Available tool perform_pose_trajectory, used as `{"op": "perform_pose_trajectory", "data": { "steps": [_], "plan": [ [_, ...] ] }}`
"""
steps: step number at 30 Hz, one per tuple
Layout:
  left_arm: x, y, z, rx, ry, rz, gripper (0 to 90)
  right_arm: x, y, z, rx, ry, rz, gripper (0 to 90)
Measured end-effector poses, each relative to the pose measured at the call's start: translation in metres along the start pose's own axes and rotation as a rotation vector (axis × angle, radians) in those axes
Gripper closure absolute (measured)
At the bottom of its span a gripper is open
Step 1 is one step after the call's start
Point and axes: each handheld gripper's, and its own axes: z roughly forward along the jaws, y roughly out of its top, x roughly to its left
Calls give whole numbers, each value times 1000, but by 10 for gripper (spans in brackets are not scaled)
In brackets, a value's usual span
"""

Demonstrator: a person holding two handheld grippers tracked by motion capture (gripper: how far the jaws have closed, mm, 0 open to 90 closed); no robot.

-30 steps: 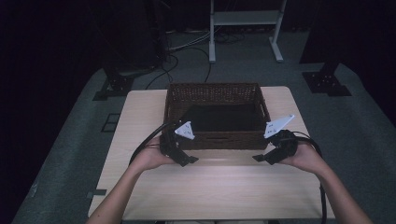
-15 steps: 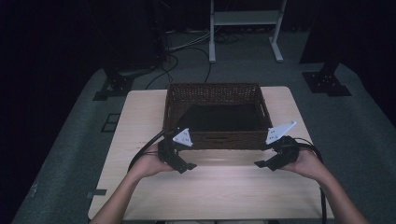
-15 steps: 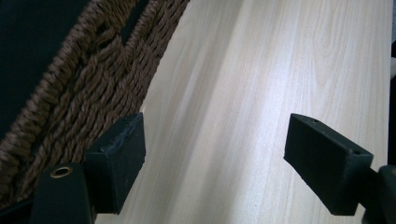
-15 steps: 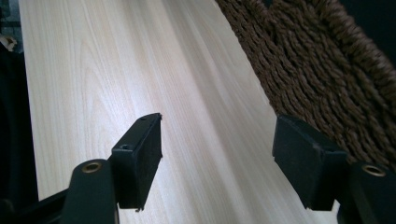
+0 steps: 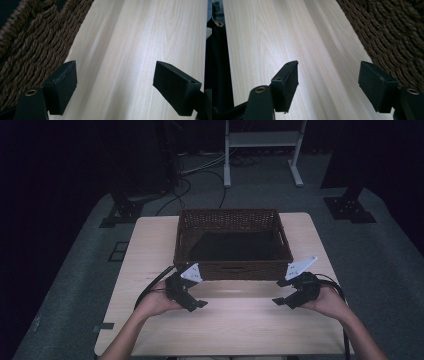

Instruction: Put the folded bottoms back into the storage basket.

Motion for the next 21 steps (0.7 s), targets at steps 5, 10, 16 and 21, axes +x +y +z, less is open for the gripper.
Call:
{"op": "perform_pose_trajectory", "data": {
  "steps": [5,10,16,21],
  "plan": [
    [-2,-7,2,2,11,-11,180,2,-7,2,-3,0,12,312],
    [-5,-13,3,-5,11,-20,180,5,-14,4,-2,-3,19,310],
    [-10,-21,8,-12,-2,-42,176,8,-27,7,-10,2,36,308],
    [-15,-27,11,-16,4,-38,174,10,-37,7,-20,-7,55,293]
  ]
}}
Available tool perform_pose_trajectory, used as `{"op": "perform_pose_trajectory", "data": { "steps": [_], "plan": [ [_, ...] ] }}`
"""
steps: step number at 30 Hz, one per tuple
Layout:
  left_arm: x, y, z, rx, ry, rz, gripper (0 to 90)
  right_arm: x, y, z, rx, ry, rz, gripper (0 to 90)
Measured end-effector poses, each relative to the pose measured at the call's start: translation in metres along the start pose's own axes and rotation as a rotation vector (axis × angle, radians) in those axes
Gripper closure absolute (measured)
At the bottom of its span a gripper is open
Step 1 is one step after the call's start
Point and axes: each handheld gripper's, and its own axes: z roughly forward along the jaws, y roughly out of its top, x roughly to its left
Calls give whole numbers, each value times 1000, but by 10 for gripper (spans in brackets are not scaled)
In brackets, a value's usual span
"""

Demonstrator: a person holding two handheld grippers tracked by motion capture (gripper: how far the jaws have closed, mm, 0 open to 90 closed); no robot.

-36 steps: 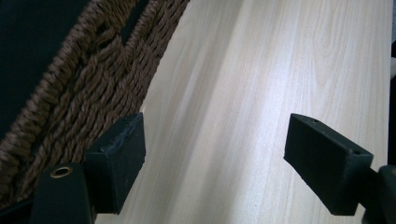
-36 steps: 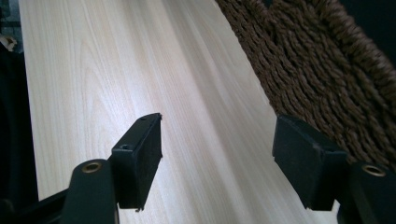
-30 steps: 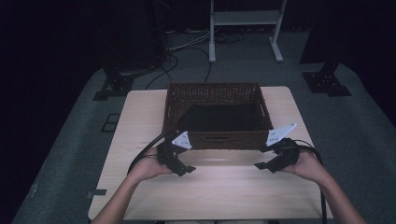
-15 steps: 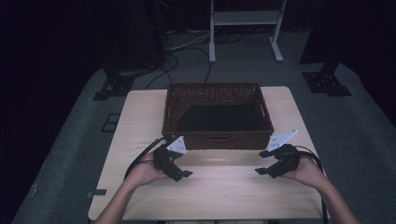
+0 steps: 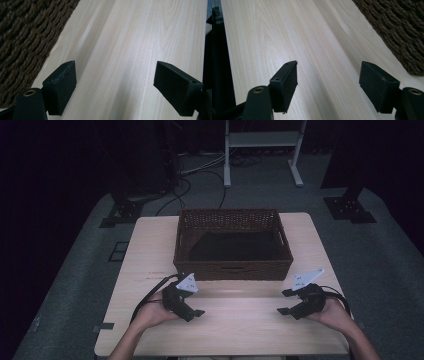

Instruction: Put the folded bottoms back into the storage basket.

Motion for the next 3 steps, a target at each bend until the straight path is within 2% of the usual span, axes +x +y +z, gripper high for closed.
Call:
{"op": "perform_pose_trajectory", "data": {
  "steps": [3],
  "plan": [
    [-2,-3,2,-9,-11,-9,172,1,-4,-1,-7,-3,5,287]
  ]
}}
